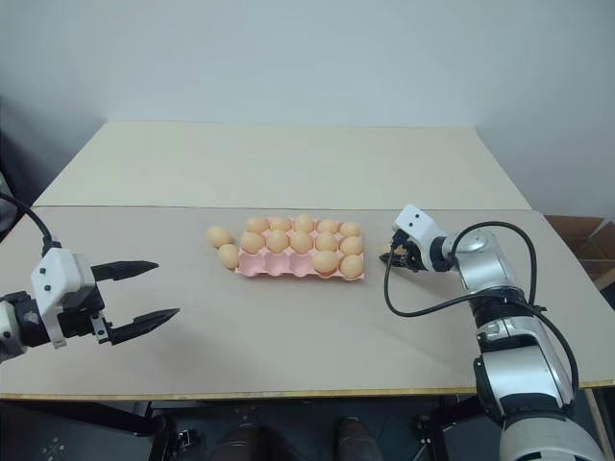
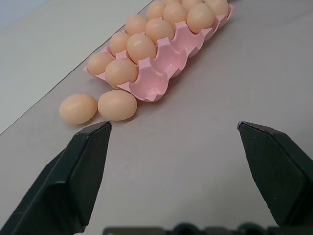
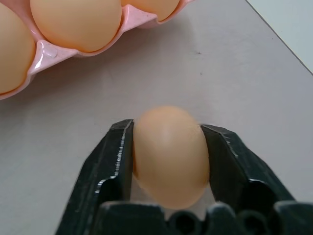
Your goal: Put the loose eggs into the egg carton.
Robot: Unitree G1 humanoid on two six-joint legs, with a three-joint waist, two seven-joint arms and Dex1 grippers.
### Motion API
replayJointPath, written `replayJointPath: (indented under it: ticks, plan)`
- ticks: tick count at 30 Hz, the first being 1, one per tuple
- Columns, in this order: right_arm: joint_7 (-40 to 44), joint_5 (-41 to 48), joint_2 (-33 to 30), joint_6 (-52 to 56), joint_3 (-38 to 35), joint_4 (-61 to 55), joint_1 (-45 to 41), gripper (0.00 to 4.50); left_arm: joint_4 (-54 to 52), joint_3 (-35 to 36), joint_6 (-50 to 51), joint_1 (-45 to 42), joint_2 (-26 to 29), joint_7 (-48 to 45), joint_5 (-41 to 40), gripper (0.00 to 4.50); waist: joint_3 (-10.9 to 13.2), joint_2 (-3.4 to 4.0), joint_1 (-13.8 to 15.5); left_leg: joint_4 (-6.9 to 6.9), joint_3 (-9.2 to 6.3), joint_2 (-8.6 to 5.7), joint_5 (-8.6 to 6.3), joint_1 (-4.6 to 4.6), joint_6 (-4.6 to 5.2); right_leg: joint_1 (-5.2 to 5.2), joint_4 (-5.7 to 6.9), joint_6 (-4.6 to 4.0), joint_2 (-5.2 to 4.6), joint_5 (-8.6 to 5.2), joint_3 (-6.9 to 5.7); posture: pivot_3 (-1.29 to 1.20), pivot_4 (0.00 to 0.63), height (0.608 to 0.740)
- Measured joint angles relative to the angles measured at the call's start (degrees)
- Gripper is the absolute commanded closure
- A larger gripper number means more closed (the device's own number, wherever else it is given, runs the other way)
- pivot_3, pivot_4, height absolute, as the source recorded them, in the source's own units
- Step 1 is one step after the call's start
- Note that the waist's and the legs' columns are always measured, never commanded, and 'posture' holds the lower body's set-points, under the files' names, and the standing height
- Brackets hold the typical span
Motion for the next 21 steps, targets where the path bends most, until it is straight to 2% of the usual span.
replayJointPath:
  ticks: [6,13,17,21]
  plan:
    - [-0.7,-0.87,-0.71,-0.18,-0.01,-1.82,0.41,2.62,0.0,0.01,0.06,0.05,0.0,0.11,0.14,0.0,0.01,0.01,0.02,0.0,-0.01,0.0,0.0,-0.01,0.0,-0.01,0.0,0.0,-0.01,0.0,0.0,0.0,0.15,0.74]
    - [3.3,4.41,-2.68,3.02,-2.46,-22.58,3.6,2.62,0.1,0.09,0.06,-0.09,0.07,0.15,0.26,0.0,0.01,0.02,-0.14,-0.05,-0.01,0.09,0.0,0.04,0.0,-0.01,0.01,0.06,0.09,-0.01,0.0,0.0,0.15,0.74]
    - [4.77,6.97,-0.33,6.62,-1.94,-31.91,4.63,2.62,0.28,0.02,0.0,-0.24,0.08,0.15,0.4,0.0,0.01,0.03,-0.01,-0.05,-0.01,0.11,0.0,0.06,-0.01,-0.01,0.04,0.03,0.1,-0.03,-0.01,0.0,0.15,0.74]
    - [4.39,6.63,3.62,6.05,0.95,-35.93,6.42,2.62,0.28,-0.1,-0.1,-0.49,0.09,0.15,1.1,0.0,0.01,0.03,0.18,-0.05,0.0,0.09,0.0,0.03,-0.02,-0.02,0.03,-0.02,0.08,-0.01,-0.01,0.0,0.15,0.74]
